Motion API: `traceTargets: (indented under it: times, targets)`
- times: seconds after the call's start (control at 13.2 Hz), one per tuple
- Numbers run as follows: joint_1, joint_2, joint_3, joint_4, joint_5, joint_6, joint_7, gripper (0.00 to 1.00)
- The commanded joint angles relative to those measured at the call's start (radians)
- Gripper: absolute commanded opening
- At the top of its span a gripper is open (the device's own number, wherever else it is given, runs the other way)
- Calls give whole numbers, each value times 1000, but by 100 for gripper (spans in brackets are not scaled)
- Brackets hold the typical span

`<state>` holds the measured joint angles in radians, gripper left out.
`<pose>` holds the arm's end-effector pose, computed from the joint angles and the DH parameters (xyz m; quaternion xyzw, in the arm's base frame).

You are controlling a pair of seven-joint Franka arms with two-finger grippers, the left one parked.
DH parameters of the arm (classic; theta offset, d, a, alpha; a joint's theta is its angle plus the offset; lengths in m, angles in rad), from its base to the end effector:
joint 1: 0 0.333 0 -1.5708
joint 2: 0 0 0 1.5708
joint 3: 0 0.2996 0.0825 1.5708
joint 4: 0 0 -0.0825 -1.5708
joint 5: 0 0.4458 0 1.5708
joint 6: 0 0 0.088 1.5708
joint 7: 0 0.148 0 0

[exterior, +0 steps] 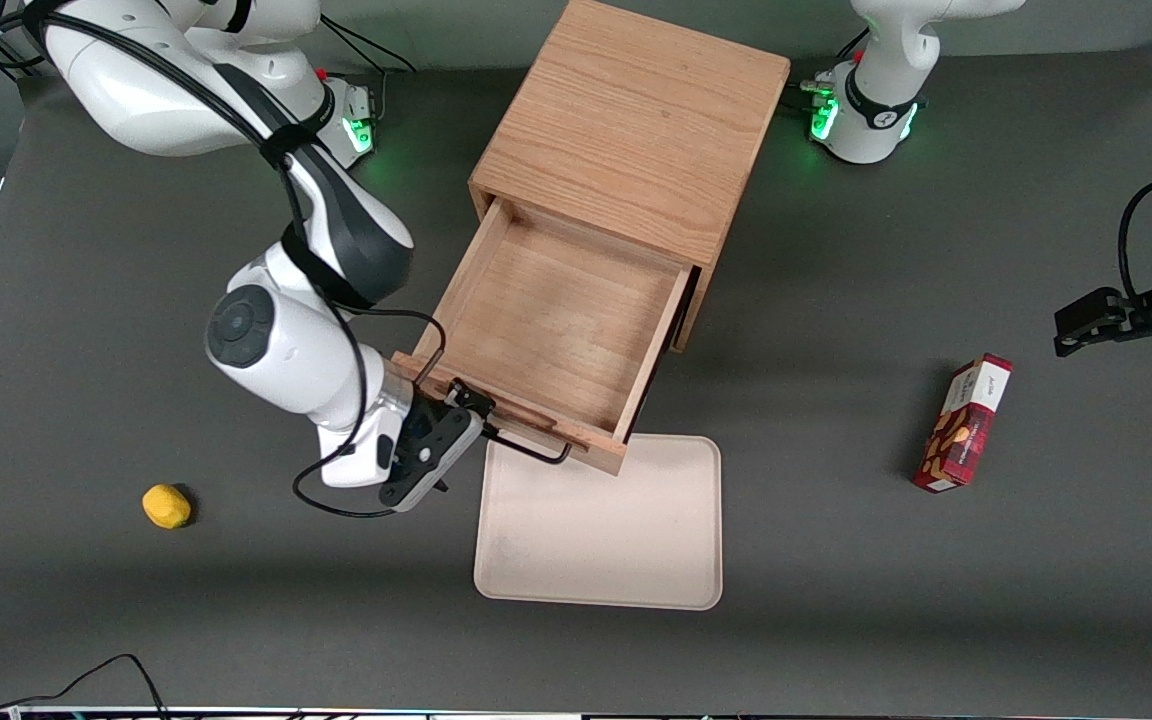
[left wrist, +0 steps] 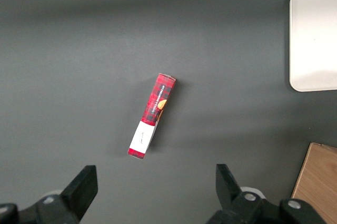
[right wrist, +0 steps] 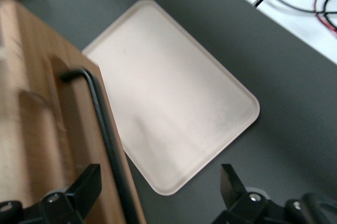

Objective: Open upper drawer

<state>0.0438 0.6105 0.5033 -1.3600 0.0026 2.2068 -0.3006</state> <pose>0.7193 0.3553 0.3581 -0.9158 -0.3472 -0.1343 0.1509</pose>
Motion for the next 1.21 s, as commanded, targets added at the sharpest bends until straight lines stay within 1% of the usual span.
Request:
traceTargets:
  times: [0.0,0.15,0.3,0.38,0.61,0.68,0.76,0.91,0.98,1.06,1.14]
  targets:
    - [-18,-35,1,64,97,-81,20,100]
    - [-18,-34,1,65,105,-84,17,100]
    - [-39,-64,-2,78,117,-155,40,100]
    - [-51,-113,-18,76,119,-201,63,100]
    - [-74,-266,-153,30,122,-372,159,100]
    - [-81,-320,-184,10,110,-439,188,100]
    - [-114,-380,-202,-38,102,-478,260,100]
    - [-174,-525,-204,-187,79,-496,447,100]
    - [-202,-585,-204,-256,39,-498,480,100]
    - [-225,-636,-204,-319,21,-501,485,100]
    - [-252,-667,-204,-356,20,-501,485,100]
